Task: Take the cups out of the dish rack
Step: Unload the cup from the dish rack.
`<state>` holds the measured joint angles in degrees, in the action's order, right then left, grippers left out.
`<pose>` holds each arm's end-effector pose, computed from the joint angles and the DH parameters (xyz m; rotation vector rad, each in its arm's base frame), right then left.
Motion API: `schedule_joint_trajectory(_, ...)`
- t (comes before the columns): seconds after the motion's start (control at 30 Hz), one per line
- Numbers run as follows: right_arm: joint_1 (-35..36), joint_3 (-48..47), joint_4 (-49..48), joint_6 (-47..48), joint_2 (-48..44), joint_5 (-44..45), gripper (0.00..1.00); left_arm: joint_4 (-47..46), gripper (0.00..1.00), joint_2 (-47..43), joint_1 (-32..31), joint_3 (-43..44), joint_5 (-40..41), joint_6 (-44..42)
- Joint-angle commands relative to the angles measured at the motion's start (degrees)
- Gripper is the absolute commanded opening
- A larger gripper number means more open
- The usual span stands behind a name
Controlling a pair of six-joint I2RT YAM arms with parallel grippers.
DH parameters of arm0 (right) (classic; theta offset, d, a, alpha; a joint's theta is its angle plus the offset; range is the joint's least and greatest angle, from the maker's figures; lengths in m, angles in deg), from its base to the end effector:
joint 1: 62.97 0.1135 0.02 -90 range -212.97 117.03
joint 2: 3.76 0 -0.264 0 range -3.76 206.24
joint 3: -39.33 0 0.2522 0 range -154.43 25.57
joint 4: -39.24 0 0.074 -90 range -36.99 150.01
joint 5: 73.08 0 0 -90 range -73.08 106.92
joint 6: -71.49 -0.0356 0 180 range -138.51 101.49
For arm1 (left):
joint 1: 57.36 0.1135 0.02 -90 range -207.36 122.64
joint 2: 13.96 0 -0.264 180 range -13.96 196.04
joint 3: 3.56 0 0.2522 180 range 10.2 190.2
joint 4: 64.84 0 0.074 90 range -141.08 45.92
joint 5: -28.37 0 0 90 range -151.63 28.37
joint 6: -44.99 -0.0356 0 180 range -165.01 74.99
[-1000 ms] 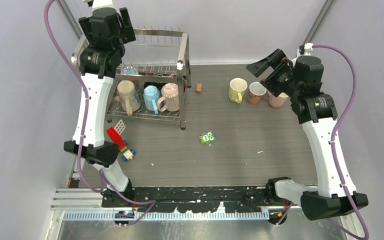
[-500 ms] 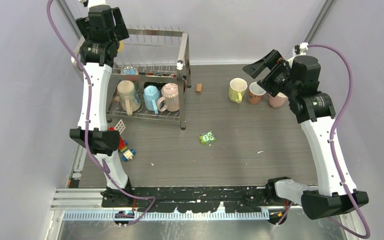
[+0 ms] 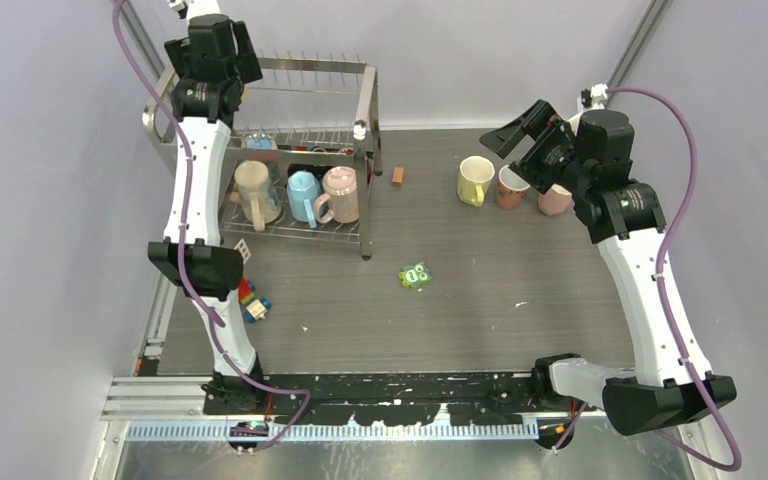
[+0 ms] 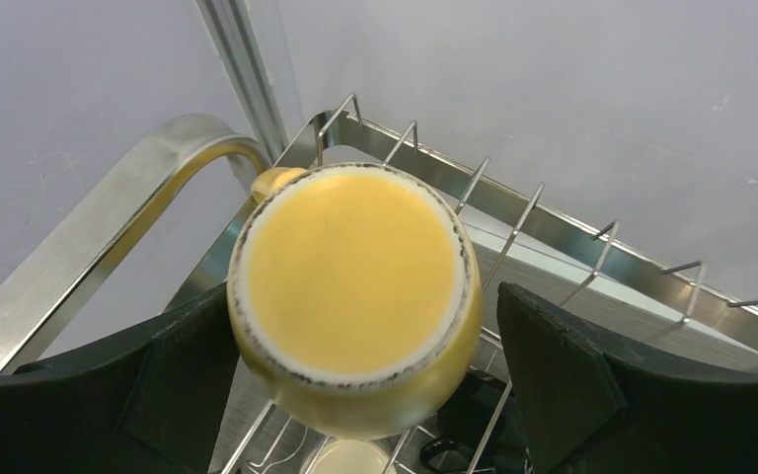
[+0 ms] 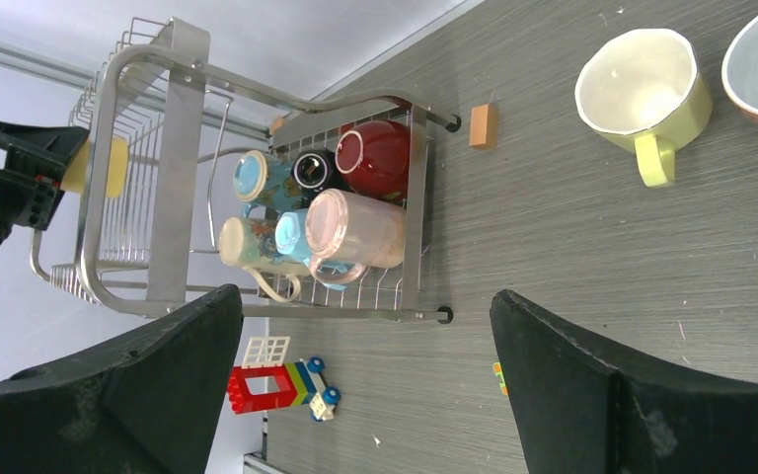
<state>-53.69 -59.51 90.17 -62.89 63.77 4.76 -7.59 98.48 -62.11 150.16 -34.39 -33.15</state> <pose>0.2327 0.0456 0.4520 0.4574 1.9419 0.8223 0.4118 -0.0179 0.4948 -0.4385 1.7707 0.2348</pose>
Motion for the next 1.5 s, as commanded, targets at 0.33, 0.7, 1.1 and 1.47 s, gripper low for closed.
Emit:
schedule_joint_trajectory(0.33, 1.42, -3.04, -2.25, 2.51, 0.67, -1.1, 1.0, -3.2, 0.33, -2.1, 0.42, 2.76, -0.67, 0.1)
schedule_joint_trajectory(0.7, 1.53, -2.73, -2.36, 3.36, 0.82, -2.03, 1.0, -2.15, 0.04, -6.36, 0.36, 4.41, -4.02, 0.8)
schedule_joint_trajectory(1.1, 1.61, -2.4, -2.89, 3.25, 1.23, -2.42, 1.0, 0.33, 0.0, -10.32, 0.35, 6.38, -9.55, 4.85)
schedule_joint_trajectory(1.47, 1.74, -1.97, -4.08, 2.48, 0.78, -3.3, 1.0, 0.45, 0.0, -15.86, 0.22, 6.52, -23.08, 16.21)
